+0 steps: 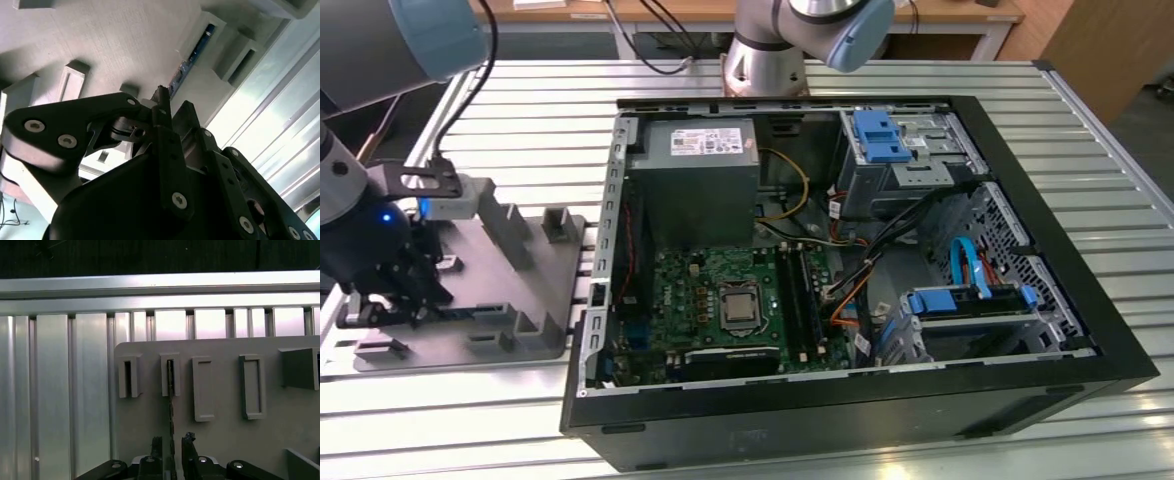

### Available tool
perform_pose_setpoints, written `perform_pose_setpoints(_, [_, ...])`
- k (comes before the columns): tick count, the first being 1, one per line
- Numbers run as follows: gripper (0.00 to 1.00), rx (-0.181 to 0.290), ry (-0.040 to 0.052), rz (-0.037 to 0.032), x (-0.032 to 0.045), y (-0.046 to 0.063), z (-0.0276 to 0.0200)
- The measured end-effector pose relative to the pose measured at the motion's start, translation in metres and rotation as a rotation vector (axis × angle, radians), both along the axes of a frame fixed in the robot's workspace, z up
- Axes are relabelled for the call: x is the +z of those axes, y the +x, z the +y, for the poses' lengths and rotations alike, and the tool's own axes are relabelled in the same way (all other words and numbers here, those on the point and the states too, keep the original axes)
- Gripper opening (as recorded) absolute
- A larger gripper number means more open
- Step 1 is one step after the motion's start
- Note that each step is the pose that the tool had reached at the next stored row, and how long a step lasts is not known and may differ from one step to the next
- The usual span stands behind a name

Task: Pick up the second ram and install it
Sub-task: 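Pick up the second ram and move it above second insertion slot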

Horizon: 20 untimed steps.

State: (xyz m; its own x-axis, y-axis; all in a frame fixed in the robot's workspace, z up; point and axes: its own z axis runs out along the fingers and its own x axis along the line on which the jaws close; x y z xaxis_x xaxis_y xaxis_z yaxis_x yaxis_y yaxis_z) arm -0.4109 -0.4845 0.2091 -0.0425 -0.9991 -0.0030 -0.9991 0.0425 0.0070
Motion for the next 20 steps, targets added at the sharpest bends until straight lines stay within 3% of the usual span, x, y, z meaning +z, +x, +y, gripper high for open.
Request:
perform_pose_setpoints(4, [0.29, 0.015, -0.0006, 0.0011, -0.0041, 0.000, -0.0037])
perform_pose_setpoints(6, [0.29, 0.019, 0.0038, 0.0012, -0.0065, 0.000, -0.0038])
perform_pose_setpoints(10, [0.29, 0.021, 0.0380, 0.0010, -0.0096, 0.000, -0.0038])
perform_pose_setpoints(20, [0.29, 0.061, 0.0312, 0.0019, -0.0131, 0.000, -0.0042])
